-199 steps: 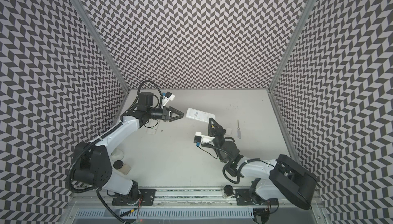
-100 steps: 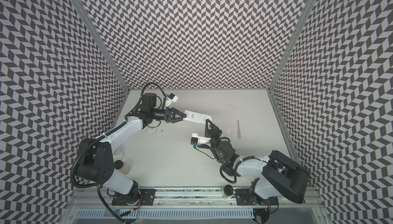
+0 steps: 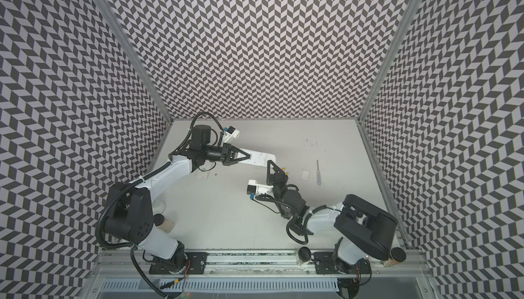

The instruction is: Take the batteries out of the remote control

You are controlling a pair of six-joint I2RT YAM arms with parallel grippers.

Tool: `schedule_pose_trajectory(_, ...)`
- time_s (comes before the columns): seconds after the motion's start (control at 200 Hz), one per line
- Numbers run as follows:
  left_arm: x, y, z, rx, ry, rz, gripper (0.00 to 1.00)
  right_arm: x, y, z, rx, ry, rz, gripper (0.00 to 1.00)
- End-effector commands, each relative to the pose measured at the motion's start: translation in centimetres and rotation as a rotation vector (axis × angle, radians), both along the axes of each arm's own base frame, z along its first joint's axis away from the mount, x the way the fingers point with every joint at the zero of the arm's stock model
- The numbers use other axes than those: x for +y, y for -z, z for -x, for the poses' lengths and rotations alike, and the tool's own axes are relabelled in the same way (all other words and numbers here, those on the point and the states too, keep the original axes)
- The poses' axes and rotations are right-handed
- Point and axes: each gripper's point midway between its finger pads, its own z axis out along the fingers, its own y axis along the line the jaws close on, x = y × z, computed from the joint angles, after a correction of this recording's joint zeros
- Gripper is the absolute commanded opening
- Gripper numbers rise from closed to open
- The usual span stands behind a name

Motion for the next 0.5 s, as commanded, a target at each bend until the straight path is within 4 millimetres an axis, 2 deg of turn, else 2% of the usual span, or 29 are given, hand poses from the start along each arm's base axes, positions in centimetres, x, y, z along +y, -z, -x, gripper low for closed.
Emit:
schedule_pose_trajectory(0.0, 0.0, -0.2, -0.6, -0.100, -0.009, 0.005, 0.05, 0.0, -3.1, 0.5, -0.065, -0.001, -0.121, 0.30)
schedule_pose_trajectory(0.065, 0.3, -0.2, -1.1, -0.110, -0.033, 0.002, 0.01, -0.1, -2.9, 0.5, -0.056, 0.000, -0.126, 0.38)
schedule_pose_trajectory(0.21, 2.0, -1.2, -2.9, -0.187, -0.115, -0.029, 0.00, -1.0, -1.7, 0.4, 0.017, 0.019, -0.184, 0.53)
schedule_pose_trajectory(0.35, 3.9, -0.5, -4.9, -0.297, -0.209, -0.130, 0.00, -1.1, 0.8, -0.2, 0.183, 0.020, -0.267, 0.56)
schedule_pose_trajectory(0.421, 4.2, -0.7, -5.0, -0.409, -0.200, -0.187, 0.00, 0.0, 2.1, -0.4, 0.324, -0.004, -0.307, 0.56)
schedule_pose_trajectory(0.496, 4.7, -0.6, -5.5, -0.497, -0.214, -0.250, 0.00, 1.2, 2.8, 0.1, 0.466, -0.099, -0.369, 0.57)
